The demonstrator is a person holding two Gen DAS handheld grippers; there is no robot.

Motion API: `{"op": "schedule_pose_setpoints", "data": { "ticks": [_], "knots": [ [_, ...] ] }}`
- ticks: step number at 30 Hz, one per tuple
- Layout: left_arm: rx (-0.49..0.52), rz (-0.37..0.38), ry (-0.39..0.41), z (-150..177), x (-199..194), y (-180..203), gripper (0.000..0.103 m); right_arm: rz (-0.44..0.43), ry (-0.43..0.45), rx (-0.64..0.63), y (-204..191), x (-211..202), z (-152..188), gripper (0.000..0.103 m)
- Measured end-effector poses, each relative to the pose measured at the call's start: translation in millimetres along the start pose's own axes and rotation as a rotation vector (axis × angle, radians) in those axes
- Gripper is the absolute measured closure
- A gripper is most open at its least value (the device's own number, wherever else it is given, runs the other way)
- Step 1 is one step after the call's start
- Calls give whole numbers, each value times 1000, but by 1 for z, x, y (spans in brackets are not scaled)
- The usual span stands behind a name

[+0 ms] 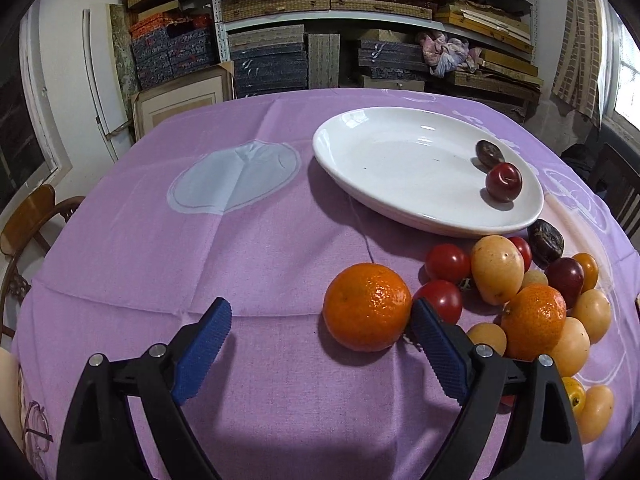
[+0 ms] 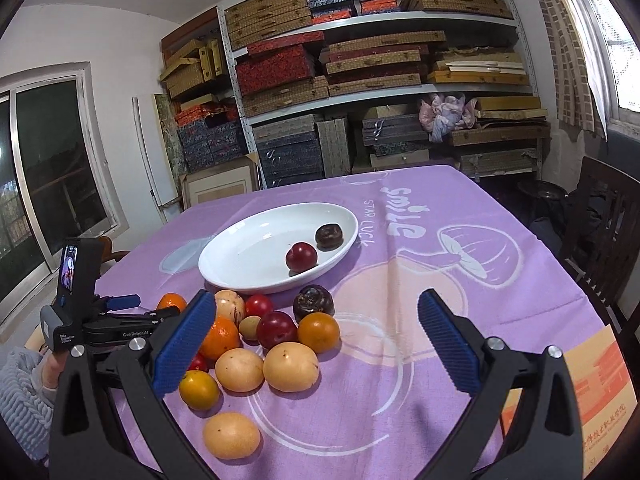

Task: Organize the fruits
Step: 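Grasp the tangerine with the left tool while the right tool grasps a pale yellow fruit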

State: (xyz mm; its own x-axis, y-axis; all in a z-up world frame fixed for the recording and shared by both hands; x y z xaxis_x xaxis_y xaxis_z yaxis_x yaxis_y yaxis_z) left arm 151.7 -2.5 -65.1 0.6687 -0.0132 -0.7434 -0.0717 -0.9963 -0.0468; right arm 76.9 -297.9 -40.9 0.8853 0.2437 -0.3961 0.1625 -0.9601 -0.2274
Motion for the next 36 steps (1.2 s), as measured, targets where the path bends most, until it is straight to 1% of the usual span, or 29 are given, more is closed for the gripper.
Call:
{"op": "schedule_pose_setpoints", "data": {
  "ticks": [3, 5, 7, 10, 13, 15, 20, 24, 28, 30, 35, 36],
  "knots": [
    [-13, -33, 12, -1, -1, -10, 10, 1, -2, 7, 0, 0, 0, 4],
    [-38, -27, -6, -1, 3, -17, 10, -2, -5, 15, 0, 1, 1, 4],
    [-75, 15, -29, 0, 8, -21, 10, -2, -10, 21, 1, 2, 1, 4],
    [-124, 80, -36, 2, 8, -26, 10, 2, -11, 21, 2, 3, 1, 4],
    [-145, 114, -46, 4, 5, -26, 11, 3, -12, 22, 3, 2, 1, 4],
    [-141, 109, -53, 8, 2, -26, 13, 1, -17, 24, 5, 3, 2, 4],
    [-133, 116, -70, 23, -11, -33, 13, -4, -32, 25, 6, 6, 3, 4],
    [-150, 108, -51, 28, -20, -49, 13, -7, -40, 17, 4, 8, 4, 4],
    [-159, 91, -40, 27, -19, -55, 13, 1, -41, 4, 3, 10, 6, 4],
    [-143, 89, -44, 27, -17, -53, 21, 4, -40, 6, 4, 10, 6, 4],
    [-105, 85, -30, 22, -13, -46, 21, 2, -51, 7, 4, 13, 8, 4],
    [-102, 92, -31, 22, -13, -44, 24, 2, -50, 4, 4, 12, 8, 4]
  ]
}}
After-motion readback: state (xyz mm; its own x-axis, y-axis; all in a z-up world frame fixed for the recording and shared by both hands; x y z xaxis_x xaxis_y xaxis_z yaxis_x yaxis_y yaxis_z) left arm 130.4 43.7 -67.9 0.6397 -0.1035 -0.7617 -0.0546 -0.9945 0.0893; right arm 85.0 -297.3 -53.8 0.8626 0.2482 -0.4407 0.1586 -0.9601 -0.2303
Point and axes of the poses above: each gripper's, at about its wrist camera, not at the fingertips, and x roughly the way its jaws point, y to its right, z to its underside, the point moved 7 cm from there along x, roughly the way its jaws point, and after that the axes turned 3 degrees about -y, right-handed, at the moved point
